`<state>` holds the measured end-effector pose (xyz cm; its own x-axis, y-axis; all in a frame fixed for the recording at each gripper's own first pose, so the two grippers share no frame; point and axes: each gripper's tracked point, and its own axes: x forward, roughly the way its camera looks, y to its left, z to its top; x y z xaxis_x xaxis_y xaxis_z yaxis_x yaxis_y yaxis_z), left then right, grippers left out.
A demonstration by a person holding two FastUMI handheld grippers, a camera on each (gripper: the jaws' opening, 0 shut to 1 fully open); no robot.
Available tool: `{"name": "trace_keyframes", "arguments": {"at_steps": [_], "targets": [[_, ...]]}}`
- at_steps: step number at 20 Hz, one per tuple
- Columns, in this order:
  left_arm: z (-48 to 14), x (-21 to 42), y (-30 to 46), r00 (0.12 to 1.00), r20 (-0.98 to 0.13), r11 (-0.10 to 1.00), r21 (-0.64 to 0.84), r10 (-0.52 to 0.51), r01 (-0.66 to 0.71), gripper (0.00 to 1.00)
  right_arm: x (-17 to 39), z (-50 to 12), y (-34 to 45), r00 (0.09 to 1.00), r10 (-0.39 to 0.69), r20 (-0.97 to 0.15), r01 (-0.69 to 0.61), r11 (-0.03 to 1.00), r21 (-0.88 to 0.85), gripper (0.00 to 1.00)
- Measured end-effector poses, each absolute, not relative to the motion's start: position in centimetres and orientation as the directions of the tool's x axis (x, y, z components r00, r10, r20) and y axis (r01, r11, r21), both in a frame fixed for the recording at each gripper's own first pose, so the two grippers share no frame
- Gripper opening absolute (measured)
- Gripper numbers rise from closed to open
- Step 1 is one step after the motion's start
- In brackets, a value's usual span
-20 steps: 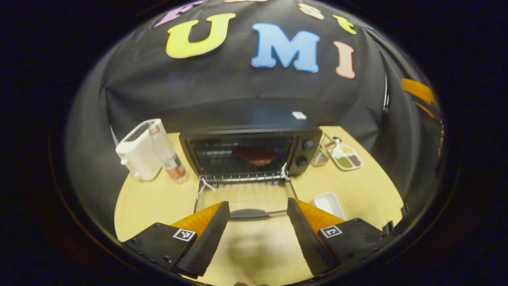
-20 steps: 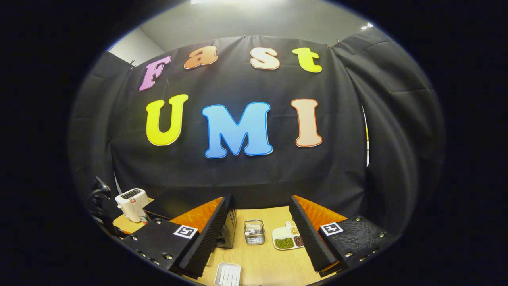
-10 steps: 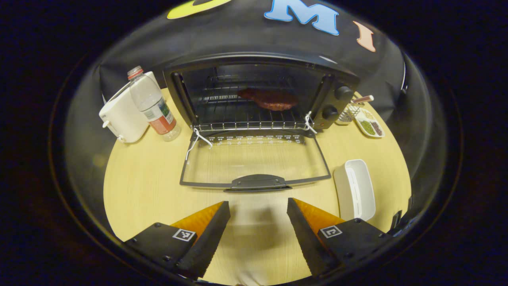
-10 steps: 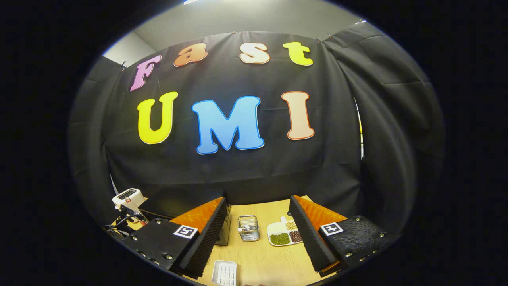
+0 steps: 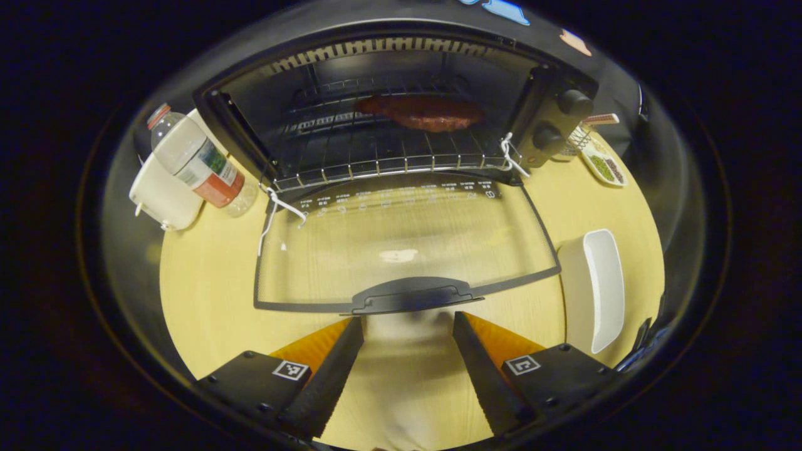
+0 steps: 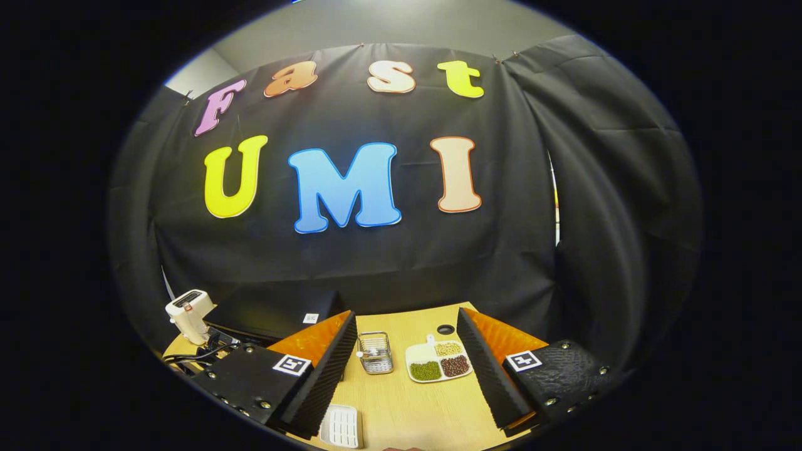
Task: Open the electric oven with the left hand, put the food in, and close the electric oven.
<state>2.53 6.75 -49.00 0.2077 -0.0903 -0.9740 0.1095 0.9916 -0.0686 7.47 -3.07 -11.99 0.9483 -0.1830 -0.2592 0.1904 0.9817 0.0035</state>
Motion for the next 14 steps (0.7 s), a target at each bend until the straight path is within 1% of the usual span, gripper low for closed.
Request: {"name": "trace_keyframes", "arguments": {"at_steps": [1, 2, 3, 4, 5, 6, 7, 8, 14], "targets": [[-49.2, 2.6, 6.6, 0.198, -0.976, 0.993, -0.076, -0.092, 0.090, 1.00, 7.5, -12.1, -3.1, 0.947, -0.184, -0.262, 0.192, 0.981, 0.005, 0.98], [-49.5, 2.7, 6.7, 0.192, -0.977, 0.994, -0.078, -0.090, 0.072, 0.98, 7.4, -12.3, -3.2, 0.946, -0.184, -0.267, 0.193, 0.981, 0.008, 0.98], [-49.7, 2.6, 6.7, 0.183, -0.979, 0.995, -0.081, -0.091, 0.061, 1.00, 7.5, -12.6, -3.0, 0.944, -0.183, -0.274, 0.192, 0.981, 0.009, 0.98], [-50.0, 2.7, 6.8, 0.175, -0.981, 0.995, -0.077, -0.087, 0.063, 0.98, 7.5, -12.9, -2.9, 0.943, -0.181, -0.280, 0.191, 0.981, 0.010, 0.98], [-50.3, 2.7, 6.8, 0.171, -0.982, 0.995, -0.069, -0.080, 0.066, 1.00, 7.6, -13.1, -2.8, 0.942, -0.178, -0.283, 0.188, 0.982, 0.011, 0.98], [-50.5, 2.7, 6.9, 0.160, -0.984, 0.996, -0.064, -0.074, 0.065, 0.98, 7.6, -13.1, -2.7, 0.942, -0.175, -0.285, 0.185, 0.983, 0.009, 0.98], [-50.0, 3.0, 6.9, 0.169, -0.983, 0.996, -0.062, -0.071, 0.056, 0.98, 7.6, -13.0, -2.8, 0.943, -0.173, -0.285, 0.182, 0.983, 0.007, 0.98], [-50.4, 2.7, 6.9, 0.156, -0.985, 0.996, -0.064, -0.072, 0.055, 0.98, 7.6, -13.1, -2.7, 0.943, -0.170, -0.285, 0.179, 0.984, 0.007, 0.98], [-49.0, 2.9, 7.0, 0.208, -0.976, 0.996, -0.058, -0.070, 0.063, 0.98, 7.8, -13.0, -2.3, 0.946, -0.156, -0.282, 0.166, 0.986, 0.009, 0.98]]}}
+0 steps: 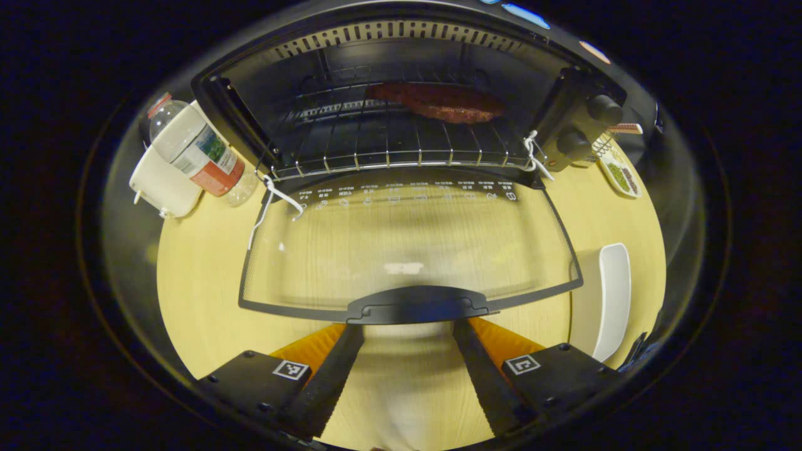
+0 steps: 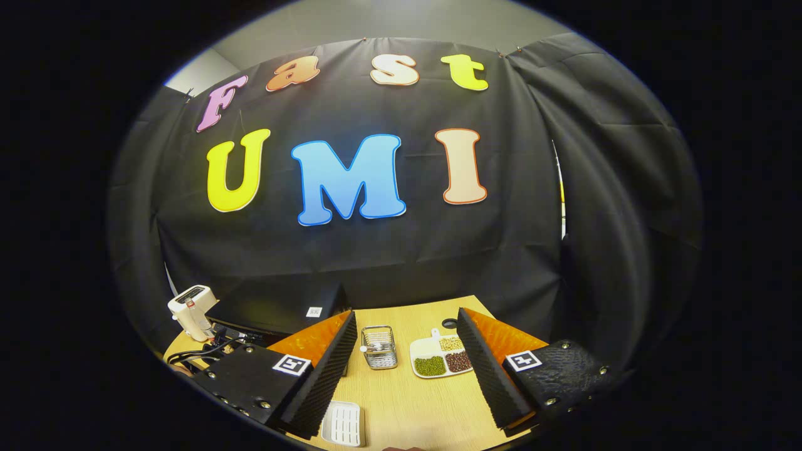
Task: Open the electric oven with the left hand, put the food in, and close the electric oven.
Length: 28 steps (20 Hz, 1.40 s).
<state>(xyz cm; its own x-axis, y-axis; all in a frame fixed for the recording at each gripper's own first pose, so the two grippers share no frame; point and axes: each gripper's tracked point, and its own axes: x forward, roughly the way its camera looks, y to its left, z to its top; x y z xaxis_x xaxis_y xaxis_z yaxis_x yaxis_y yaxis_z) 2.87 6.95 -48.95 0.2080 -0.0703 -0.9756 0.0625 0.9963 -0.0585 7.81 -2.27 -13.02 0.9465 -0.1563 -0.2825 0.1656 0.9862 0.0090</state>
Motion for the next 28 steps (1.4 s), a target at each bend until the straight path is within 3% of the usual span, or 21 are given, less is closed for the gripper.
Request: {"name": "trace_keyframes", "arguments": {"at_steps": [10, 28], "targets": [[-44.9, 3.1, 7.1, 0.357, -0.929, 0.995, -0.085, -0.097, 0.048, 0.98, 7.7, -13.0, -0.9, 0.950, -0.122, -0.287, 0.132, 0.991, 0.015, 0.98], [-41.2, 6.1, 6.6, 0.504, -0.859, 0.996, -0.086, -0.092, 0.035, 0.97, 8.4, -13.9, -0.1, 0.944, -0.113, -0.310, 0.124, 0.992, 0.015, 0.98]]}}
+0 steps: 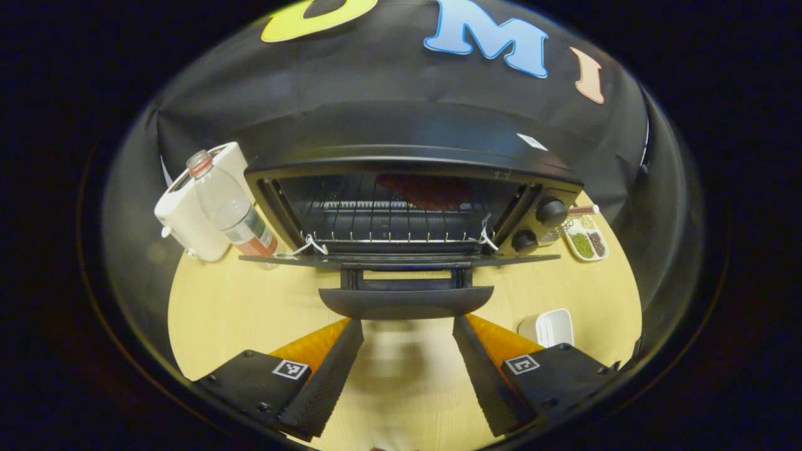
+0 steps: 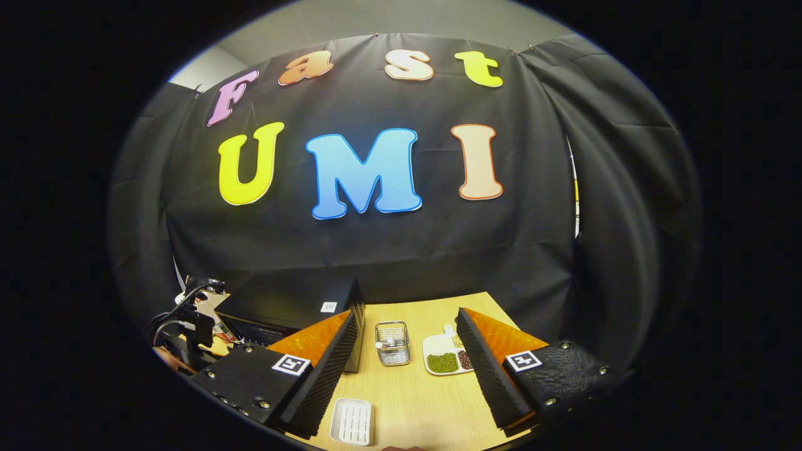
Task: Open the electric oven with the left hand, put the food in, and close the electric oven.
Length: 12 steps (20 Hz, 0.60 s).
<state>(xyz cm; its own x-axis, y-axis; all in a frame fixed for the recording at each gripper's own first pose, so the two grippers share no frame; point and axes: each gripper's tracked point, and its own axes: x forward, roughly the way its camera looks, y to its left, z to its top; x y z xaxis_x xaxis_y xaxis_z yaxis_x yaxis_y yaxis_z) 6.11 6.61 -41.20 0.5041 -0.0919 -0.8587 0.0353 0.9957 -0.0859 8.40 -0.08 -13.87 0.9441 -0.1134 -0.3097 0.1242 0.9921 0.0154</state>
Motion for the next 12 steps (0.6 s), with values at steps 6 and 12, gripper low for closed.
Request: {"name": "trace_keyframes", "arguments": {"at_steps": [6, 12], "targets": [[-36.6, 9.7, 7.2, 0.644, -0.763, 0.997, -0.011, -0.061, 0.082, 0.98, 8.1, -13.5, -0.5, 0.947, -0.121, -0.298, 0.129, 0.992, 0.008, 0.98], [-27.1, 11.0, 5.8, 0.812, -0.577, 0.994, 0.001, -0.087, 0.107, 0.99, 7.8, -11.1, 0.4, 0.963, -0.091, -0.254, 0.090, 0.996, -0.013, 0.98]]}}
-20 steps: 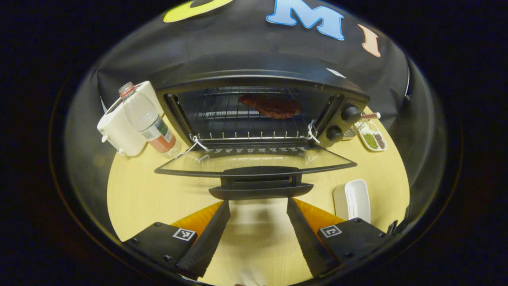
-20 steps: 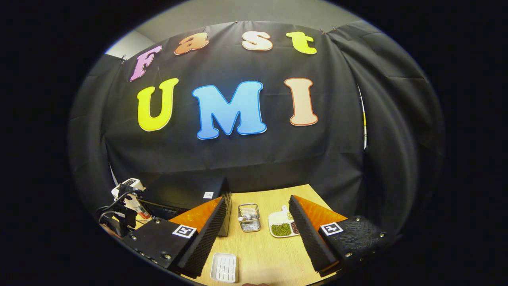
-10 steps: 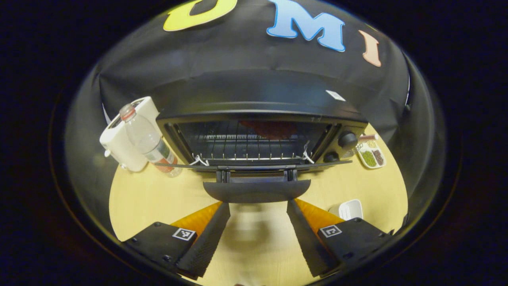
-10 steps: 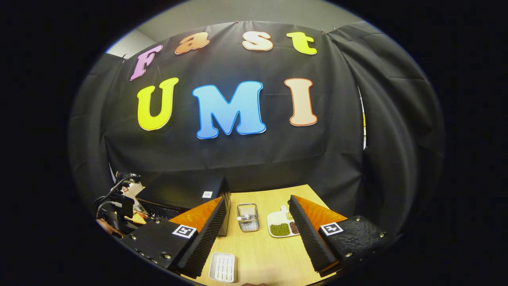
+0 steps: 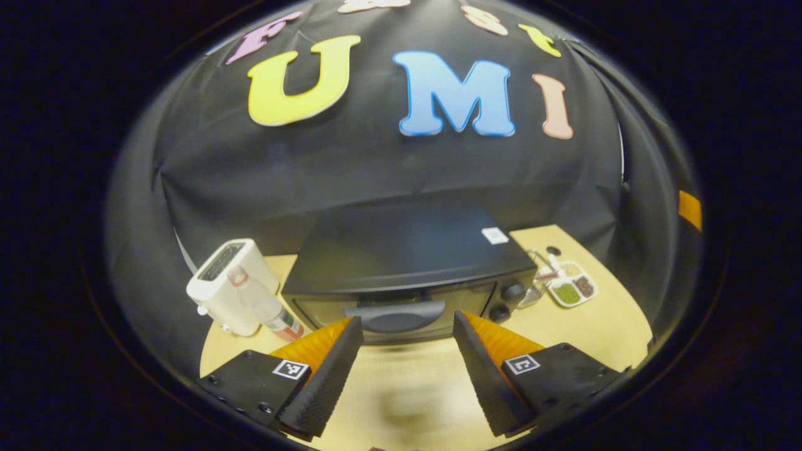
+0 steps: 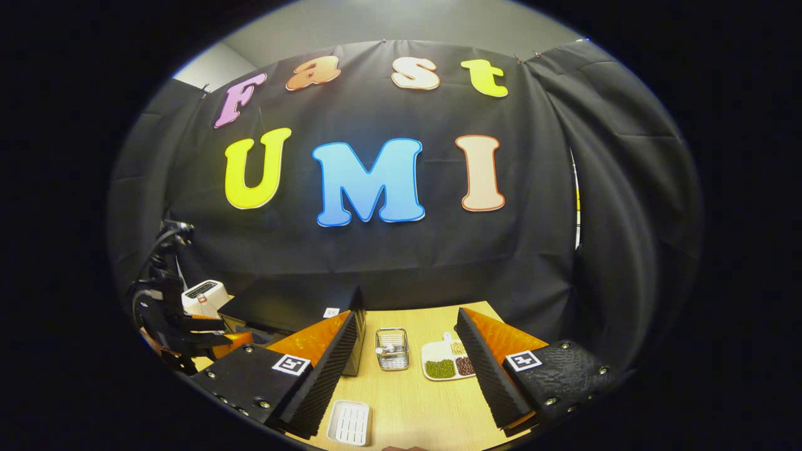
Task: Open the electric oven with the left hand, put the food in, and close the electric oven.
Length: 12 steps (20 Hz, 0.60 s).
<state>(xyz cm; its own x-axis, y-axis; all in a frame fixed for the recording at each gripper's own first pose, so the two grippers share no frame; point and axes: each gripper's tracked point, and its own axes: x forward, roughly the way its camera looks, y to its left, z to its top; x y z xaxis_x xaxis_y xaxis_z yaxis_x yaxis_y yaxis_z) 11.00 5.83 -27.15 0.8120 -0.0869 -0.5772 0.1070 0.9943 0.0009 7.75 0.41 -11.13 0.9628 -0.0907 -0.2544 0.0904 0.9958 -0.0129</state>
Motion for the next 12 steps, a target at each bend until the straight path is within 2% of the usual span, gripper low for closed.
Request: {"name": "trace_keyframes", "arguments": {"at_steps": [2, 3, 4, 7, 9, 12], "targets": [[-21.9, 10.9, 5.6, 0.875, -0.474, 0.995, -0.020, -0.096, 0.098, 0.98, 7.7, -9.4, 1.1, 0.972, -0.080, -0.219, 0.076, 0.997, -0.027, 0.98], [-19.0, 10.7, 5.4, 0.905, -0.413, 0.995, -0.034, -0.100, 0.095, 0.92, 7.8, -8.3, 1.6, 0.977, -0.074, -0.200, 0.069, 0.997, -0.029, 0.98], [-16.0, 10.4, 5.4, 0.932, -0.348, 0.995, -0.038, -0.098, 0.090, 1.00, 7.9, -7.0, 1.9, 0.982, -0.064, -0.176, 0.060, 0.998, -0.026, 0.98], [-6.5, 9.0, 6.2, 0.987, -0.138, 0.997, -0.008, -0.078, 0.078, 1.00, 7.9, -2.5, 3.5, 0.994, -0.034, -0.102, 0.033, 0.999, -0.005, 0.98], [-1.9, 7.7, 6.1, 0.995, -0.068, 0.997, 0.002, -0.078, 0.078, 1.00, 8.3, -0.1, 4.7, 0.997, -0.020, -0.070, 0.019, 1.000, -0.008, 0.98], [2.4, 7.0, 6.7, 0.997, -0.019, 0.997, -0.018, -0.073, 0.073, 1.00, 7.6, 2.6, 6.0, 0.998, -0.007, -0.056, 0.006, 1.000, -0.005, 0.98]]}}
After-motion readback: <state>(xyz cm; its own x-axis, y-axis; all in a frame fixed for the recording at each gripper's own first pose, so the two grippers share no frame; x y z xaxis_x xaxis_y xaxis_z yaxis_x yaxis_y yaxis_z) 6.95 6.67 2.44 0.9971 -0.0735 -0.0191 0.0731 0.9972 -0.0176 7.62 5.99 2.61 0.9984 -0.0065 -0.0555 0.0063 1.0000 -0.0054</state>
